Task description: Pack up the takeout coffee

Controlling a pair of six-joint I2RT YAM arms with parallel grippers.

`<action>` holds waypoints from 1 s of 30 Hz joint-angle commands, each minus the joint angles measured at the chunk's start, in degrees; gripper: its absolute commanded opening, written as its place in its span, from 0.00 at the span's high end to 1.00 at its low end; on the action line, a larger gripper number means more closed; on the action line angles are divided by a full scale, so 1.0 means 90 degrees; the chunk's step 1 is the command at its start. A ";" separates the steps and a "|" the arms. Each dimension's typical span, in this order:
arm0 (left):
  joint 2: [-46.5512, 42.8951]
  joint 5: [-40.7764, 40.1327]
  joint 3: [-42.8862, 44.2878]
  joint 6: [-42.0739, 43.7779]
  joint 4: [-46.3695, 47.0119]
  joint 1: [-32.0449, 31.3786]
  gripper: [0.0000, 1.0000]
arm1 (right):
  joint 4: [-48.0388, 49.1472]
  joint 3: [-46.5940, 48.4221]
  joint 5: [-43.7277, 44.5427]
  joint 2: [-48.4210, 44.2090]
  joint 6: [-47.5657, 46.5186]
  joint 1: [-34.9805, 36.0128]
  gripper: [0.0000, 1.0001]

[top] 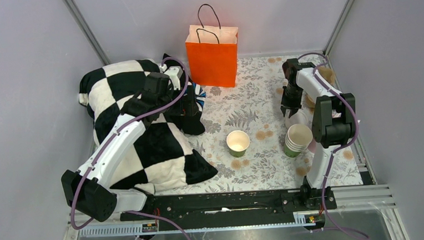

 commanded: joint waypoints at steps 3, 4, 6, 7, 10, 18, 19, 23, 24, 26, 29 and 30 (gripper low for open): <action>0.0002 0.0069 0.0217 0.0101 0.0260 -0.0040 0.01 | 0.0099 -0.0157 0.0082 -0.0013 -0.0072 -0.0029 0.71; -0.0005 0.0071 0.0217 0.0106 0.0261 -0.0041 0.01 | 0.0113 -0.0180 0.0103 -0.0008 -0.0080 -0.0030 0.72; -0.0001 0.0072 0.0216 0.0115 0.0260 -0.0041 0.01 | 0.0127 -0.0217 0.0161 -0.0014 -0.0101 -0.0034 0.72; 0.0002 0.0072 0.0217 0.0107 0.0255 -0.0041 0.01 | 0.0135 -0.0236 0.0178 -0.0022 -0.0101 -0.0042 0.73; 0.0002 0.0076 0.0222 0.0106 0.0255 -0.0041 0.01 | 0.0139 -0.0247 0.0205 -0.0024 -0.0116 -0.0051 0.77; -0.0004 0.0081 0.0210 0.0119 0.0260 -0.0049 0.01 | 0.0138 -0.0250 0.0246 -0.0064 -0.0144 -0.0059 0.86; -0.0006 0.0081 0.0205 0.0121 0.0262 -0.0050 0.01 | 0.0123 -0.0239 0.0255 -0.0055 -0.0149 -0.0059 0.88; -0.0027 0.0073 0.0190 0.0126 0.0266 -0.0050 0.01 | 0.0061 -0.0185 0.0300 -0.0067 -0.0183 -0.0060 0.95; -0.0034 0.0072 0.0192 0.0126 0.0261 -0.0050 0.01 | 0.0040 -0.0164 0.0302 -0.0078 -0.0186 -0.0065 0.96; -0.0037 0.0072 0.0190 0.0126 0.0263 -0.0050 0.01 | -0.0027 -0.0120 0.0325 -0.0110 -0.0208 -0.0056 1.00; -0.0040 0.0071 0.0188 0.0126 0.0274 -0.0055 0.01 | -0.0080 -0.0078 0.0356 -0.0154 -0.0233 -0.0062 1.00; -0.0044 0.0080 0.0188 0.0126 0.0278 -0.0060 0.01 | -0.0102 -0.0059 0.0366 -0.0167 -0.0231 -0.0056 1.00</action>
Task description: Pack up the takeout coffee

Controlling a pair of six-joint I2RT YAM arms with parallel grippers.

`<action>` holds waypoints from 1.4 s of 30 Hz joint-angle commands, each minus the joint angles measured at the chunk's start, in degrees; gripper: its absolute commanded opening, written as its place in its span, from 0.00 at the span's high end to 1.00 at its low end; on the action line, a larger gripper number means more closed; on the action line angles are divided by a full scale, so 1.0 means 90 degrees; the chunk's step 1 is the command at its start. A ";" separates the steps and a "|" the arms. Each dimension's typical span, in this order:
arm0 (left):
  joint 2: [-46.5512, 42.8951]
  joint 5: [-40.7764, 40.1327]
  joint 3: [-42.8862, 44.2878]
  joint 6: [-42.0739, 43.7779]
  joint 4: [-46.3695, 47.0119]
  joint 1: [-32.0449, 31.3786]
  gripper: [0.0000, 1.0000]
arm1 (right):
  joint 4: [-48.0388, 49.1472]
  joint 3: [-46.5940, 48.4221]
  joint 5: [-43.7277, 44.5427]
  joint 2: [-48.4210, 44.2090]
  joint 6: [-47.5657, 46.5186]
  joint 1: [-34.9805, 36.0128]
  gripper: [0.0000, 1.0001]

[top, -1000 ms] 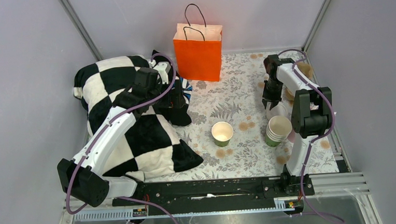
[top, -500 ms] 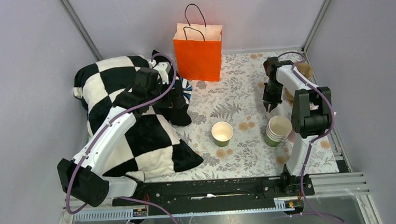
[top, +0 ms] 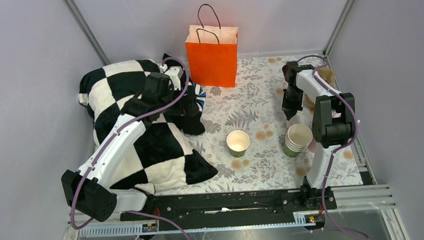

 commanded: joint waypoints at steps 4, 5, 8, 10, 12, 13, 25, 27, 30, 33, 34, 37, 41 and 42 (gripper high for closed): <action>-0.0064 0.0072 0.0178 0.0118 0.0276 -0.0046 0.01 | -0.0414 0.0348 0.0247 -0.0206 -0.0100 -0.0045 1.00; -0.0067 0.0076 0.0183 0.0119 0.0275 -0.0050 0.01 | -0.0451 0.0391 0.0267 -0.0229 -0.0100 -0.0043 1.00; -0.0065 0.0081 0.0188 0.0114 0.0271 -0.0060 0.01 | -0.0575 0.0531 0.0284 -0.0280 -0.0099 -0.0043 1.00; -0.0065 0.0083 0.0188 0.0109 0.0284 -0.0078 0.01 | -0.0661 0.0631 0.0285 -0.0301 -0.0100 -0.0042 1.00; -0.0068 0.0090 0.0202 0.0109 0.0281 -0.0089 0.01 | -0.0728 0.0687 0.0287 -0.0352 -0.0090 -0.0039 1.00; -0.0063 0.0083 0.0209 0.0109 0.0286 -0.0098 0.01 | -0.0737 0.0698 0.0286 -0.0382 -0.0090 -0.0039 1.00; -0.0127 0.0013 0.0401 0.0197 0.0288 -0.0531 0.01 | -0.0564 0.0534 -0.0119 -0.1259 -0.0134 -0.0039 1.00; -0.0151 -0.0002 0.0485 0.0197 0.0241 -0.0641 0.01 | -0.0437 0.0497 -0.0428 -0.1497 -0.0235 -0.0035 1.00; -0.0203 0.0018 0.0681 0.0127 0.0168 -0.0770 0.01 | -0.0168 0.0441 -0.1211 -0.1985 -0.0360 -0.0030 1.00; -0.0344 0.0148 0.0856 -0.0102 0.0167 -0.0777 0.01 | 0.0246 0.0309 -0.2093 -0.2441 -0.0424 0.0164 1.00; -0.0411 0.0200 0.0897 -0.0181 0.0171 -0.0781 0.01 | 0.0344 0.0290 -0.2278 -0.2577 -0.0426 0.0311 1.00; -0.0563 0.0319 0.1063 -0.0511 0.0163 -0.0750 0.01 | 0.0865 0.0057 -0.2857 -0.3023 -0.0306 0.0950 1.00; -0.0677 0.0949 0.1164 -0.1358 0.0296 -0.0569 0.01 | 0.2065 -0.0382 -0.3707 -0.3590 0.0363 0.1798 1.00; -0.0725 0.1226 0.1130 -0.1625 0.0385 -0.0496 0.01 | 0.2307 -0.0445 -0.3962 -0.3666 0.0571 0.1962 1.00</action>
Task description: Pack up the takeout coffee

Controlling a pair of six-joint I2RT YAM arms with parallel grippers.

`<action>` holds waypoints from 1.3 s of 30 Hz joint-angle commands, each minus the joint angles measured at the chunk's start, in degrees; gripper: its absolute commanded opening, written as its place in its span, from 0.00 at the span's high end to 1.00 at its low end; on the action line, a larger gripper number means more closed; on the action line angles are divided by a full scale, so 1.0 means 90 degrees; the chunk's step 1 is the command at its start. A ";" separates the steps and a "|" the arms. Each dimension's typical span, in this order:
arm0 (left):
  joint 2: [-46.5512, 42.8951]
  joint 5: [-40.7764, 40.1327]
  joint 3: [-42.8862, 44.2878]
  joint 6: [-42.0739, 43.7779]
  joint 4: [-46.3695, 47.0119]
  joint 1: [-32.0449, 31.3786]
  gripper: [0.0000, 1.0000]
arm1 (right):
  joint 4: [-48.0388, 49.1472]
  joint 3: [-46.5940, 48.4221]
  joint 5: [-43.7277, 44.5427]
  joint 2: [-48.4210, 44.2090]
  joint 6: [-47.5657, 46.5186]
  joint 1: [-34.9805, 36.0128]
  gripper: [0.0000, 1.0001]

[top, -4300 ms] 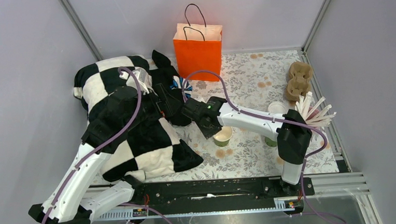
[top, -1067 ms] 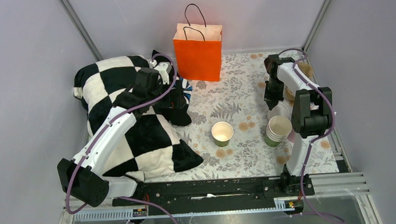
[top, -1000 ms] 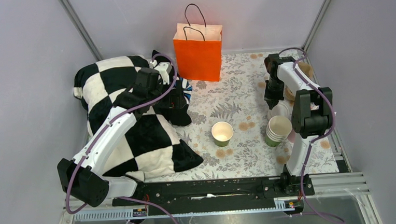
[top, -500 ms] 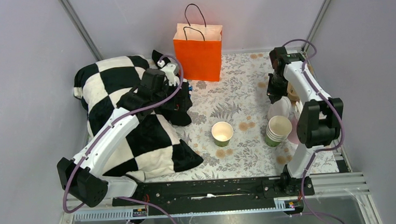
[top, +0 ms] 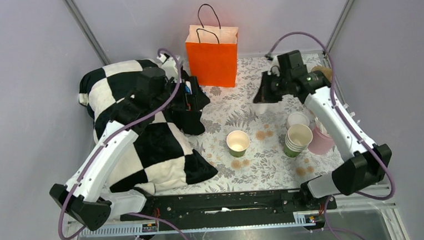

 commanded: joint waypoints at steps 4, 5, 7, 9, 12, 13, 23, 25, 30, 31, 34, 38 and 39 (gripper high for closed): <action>-0.0590 0.2106 -0.0257 -0.2343 0.1256 0.0465 0.01 | 0.2214 -0.0488 -0.1925 -0.0796 0.1325 0.1208 1.00; -0.0711 0.2330 -0.0433 -0.2693 0.1505 0.0538 0.01 | 0.2474 -0.0563 -0.2073 -0.0901 0.1469 0.1291 1.00; -0.0880 0.2600 -0.0724 -0.3322 0.1831 0.0690 0.01 | 0.2909 -0.0725 -0.2485 -0.1145 0.1723 0.1328 1.00; -0.0980 0.2860 -0.1010 -0.3934 0.2085 0.0879 0.01 | 0.3299 -0.0905 -0.2803 -0.1311 0.1865 0.1330 1.00; -0.1069 0.3354 -0.1558 -0.5059 0.2960 0.1134 0.01 | 0.3859 -0.1143 -0.3219 -0.1498 0.2087 0.1343 1.00; -0.1104 0.3430 -0.1749 -0.5378 0.3262 0.1139 0.01 | 0.4073 -0.1208 -0.3339 -0.1545 0.2179 0.1337 1.00; -0.1112 0.3499 -0.2327 -0.6438 0.4704 0.0761 0.01 | 0.5376 -0.1442 -0.4128 -0.1603 0.2783 0.1353 1.00; -0.1033 0.3429 -0.2299 -0.6433 0.4711 0.0592 0.01 | 0.5549 -0.1530 -0.4189 -0.1631 0.2893 0.1358 1.00; -0.0983 0.3275 -0.2407 -0.6552 0.4856 0.0525 0.01 | 0.5669 -0.1691 -0.4239 -0.1760 0.2990 0.1365 1.00; -0.0945 0.3302 -0.2438 -0.6613 0.4952 0.0517 0.01 | 0.5674 -0.1712 -0.4259 -0.1776 0.2984 0.1367 1.00; -0.0855 0.3340 -0.2511 -0.6768 0.5223 0.0480 0.01 | 0.5724 -0.1797 -0.4319 -0.1810 0.2999 0.1372 1.00; -0.0825 0.3250 -0.2412 -0.6562 0.4867 0.0457 0.01 | 0.5704 -0.1813 -0.4293 -0.1849 0.2962 0.1365 1.00; -0.0838 0.3206 -0.2352 -0.6478 0.4661 0.0456 0.01 | 0.5709 -0.1799 -0.4291 -0.1859 0.2964 0.1365 1.00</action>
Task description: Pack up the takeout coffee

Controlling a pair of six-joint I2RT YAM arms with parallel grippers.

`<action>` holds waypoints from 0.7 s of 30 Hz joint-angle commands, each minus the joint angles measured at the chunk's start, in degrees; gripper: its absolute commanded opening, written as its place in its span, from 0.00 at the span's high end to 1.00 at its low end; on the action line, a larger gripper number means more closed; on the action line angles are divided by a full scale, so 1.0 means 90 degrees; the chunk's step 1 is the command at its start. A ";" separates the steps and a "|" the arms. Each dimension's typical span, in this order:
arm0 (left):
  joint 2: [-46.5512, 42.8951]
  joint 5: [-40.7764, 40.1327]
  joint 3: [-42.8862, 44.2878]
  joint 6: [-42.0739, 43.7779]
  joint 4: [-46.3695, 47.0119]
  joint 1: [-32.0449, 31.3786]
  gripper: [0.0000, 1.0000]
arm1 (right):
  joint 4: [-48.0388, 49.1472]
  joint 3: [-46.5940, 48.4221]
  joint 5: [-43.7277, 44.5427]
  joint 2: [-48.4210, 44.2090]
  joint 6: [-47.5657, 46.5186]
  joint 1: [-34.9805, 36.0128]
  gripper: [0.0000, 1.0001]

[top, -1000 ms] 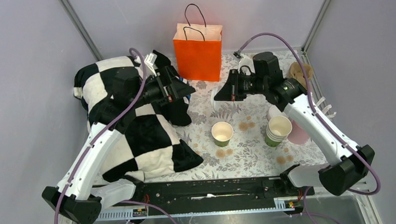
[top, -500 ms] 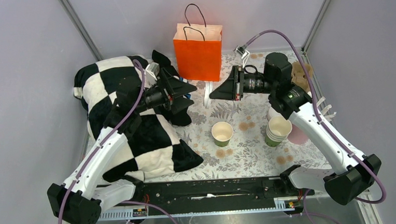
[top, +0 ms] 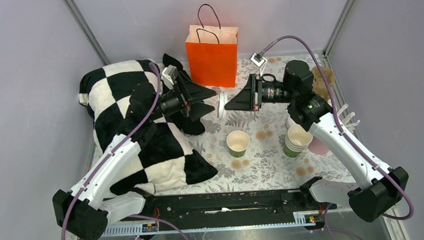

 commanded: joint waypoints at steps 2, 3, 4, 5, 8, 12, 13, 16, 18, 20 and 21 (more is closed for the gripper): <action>-0.0005 -0.0126 0.0125 0.0290 -0.0191 -0.0044 0.01 | 0.0463 0.0053 -0.0227 -0.0230 0.0067 0.0051 1.00; 0.0008 -0.0127 0.0116 0.0275 -0.0195 -0.0039 0.01 | 0.0496 0.0051 -0.0249 -0.0223 0.0086 0.0054 1.00; 0.0029 -0.0116 0.0105 0.0248 -0.0156 -0.0051 0.01 | 0.0527 0.0059 -0.0280 -0.0216 0.0107 0.0052 1.00; 0.0062 -0.0090 0.0095 0.0227 -0.0117 -0.0066 0.01 | 0.0557 0.0059 -0.0300 -0.0204 0.0119 0.0048 1.00; 0.0139 -0.0032 0.0087 0.0182 0.0011 -0.0119 0.01 | 0.0611 0.0069 -0.0342 -0.0163 0.0135 0.0053 1.00; 0.0206 0.0001 0.0064 0.0117 0.0169 -0.0174 0.01 | 0.0663 0.0080 -0.0377 -0.0123 0.0136 0.0048 1.00; 0.0222 0.0004 0.0060 0.0105 0.0195 -0.0189 0.01 | 0.0663 0.0075 -0.0382 -0.0112 0.0141 0.0050 1.00; 0.0218 0.0038 0.0041 0.0045 0.0361 -0.0200 0.01 | 0.0665 0.0030 -0.0380 -0.0084 0.0122 0.0052 1.00; 0.0226 0.0044 0.0062 0.0045 0.0368 -0.0199 0.01 | 0.0671 -0.0005 -0.0364 -0.0085 0.0118 0.0050 1.00; 0.0221 0.0035 0.0051 0.0044 0.0367 -0.0199 0.01 | 0.0713 -0.0034 -0.0371 -0.0082 0.0115 0.0049 1.00; 0.0220 0.0033 0.0009 0.0031 0.0365 -0.0200 0.01 | 0.0726 -0.0050 -0.0369 -0.0081 0.0115 0.0048 1.00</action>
